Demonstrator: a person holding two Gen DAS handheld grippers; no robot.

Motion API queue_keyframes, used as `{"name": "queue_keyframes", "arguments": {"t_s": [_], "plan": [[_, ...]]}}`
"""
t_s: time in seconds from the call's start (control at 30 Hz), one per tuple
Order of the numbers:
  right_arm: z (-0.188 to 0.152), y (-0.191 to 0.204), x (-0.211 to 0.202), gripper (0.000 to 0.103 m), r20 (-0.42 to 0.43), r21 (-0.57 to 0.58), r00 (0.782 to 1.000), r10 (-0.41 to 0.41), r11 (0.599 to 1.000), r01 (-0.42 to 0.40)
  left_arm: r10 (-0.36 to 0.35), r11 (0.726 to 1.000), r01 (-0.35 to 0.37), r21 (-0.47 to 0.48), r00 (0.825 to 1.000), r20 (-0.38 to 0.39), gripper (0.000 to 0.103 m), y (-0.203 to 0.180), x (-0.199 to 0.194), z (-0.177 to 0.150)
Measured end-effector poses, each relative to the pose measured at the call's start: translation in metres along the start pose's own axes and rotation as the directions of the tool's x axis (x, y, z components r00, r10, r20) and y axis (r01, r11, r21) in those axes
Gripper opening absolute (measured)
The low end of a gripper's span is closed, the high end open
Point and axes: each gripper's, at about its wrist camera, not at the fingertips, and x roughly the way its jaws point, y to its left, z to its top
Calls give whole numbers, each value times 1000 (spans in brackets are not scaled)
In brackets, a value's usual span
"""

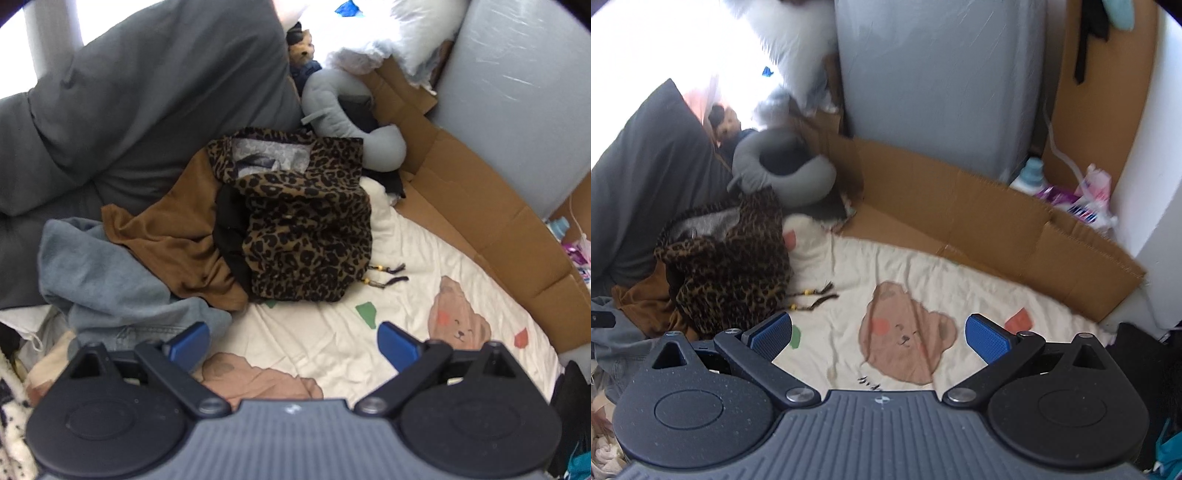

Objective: Fold clothes
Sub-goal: 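Move both tools toward the leopard-print garment on the clothes pile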

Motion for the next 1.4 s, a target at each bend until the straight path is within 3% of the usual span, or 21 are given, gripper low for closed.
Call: {"name": "queue_keyframes", "arguments": {"t_s": [0.17, 0.33, 0.67, 0.93, 1.4], "plan": [[-2, 9, 45, 103, -54, 41, 998, 20, 999, -18, -2, 1000, 2, -19, 1000, -23, 92, 6, 36, 5], [-4, 27, 80, 103, -61, -3, 998, 29, 1000, -29, 4, 999, -5, -32, 1000, -22, 91, 14, 70, 10], [-18, 60, 158, 103, -198, -63, 978, 60, 995, -74, 3, 999, -4, -48, 1000, -31, 87, 24, 132, 11], [-32, 82, 205, 102, -253, -102, 965, 69, 990, -98, -6, 999, 4, -46, 999, -42, 86, 27, 176, 8], [-46, 110, 258, 102, -222, -115, 964, 149, 977, -177, -37, 997, 39, -71, 999, 28, 80, 22, 235, 3]]}}
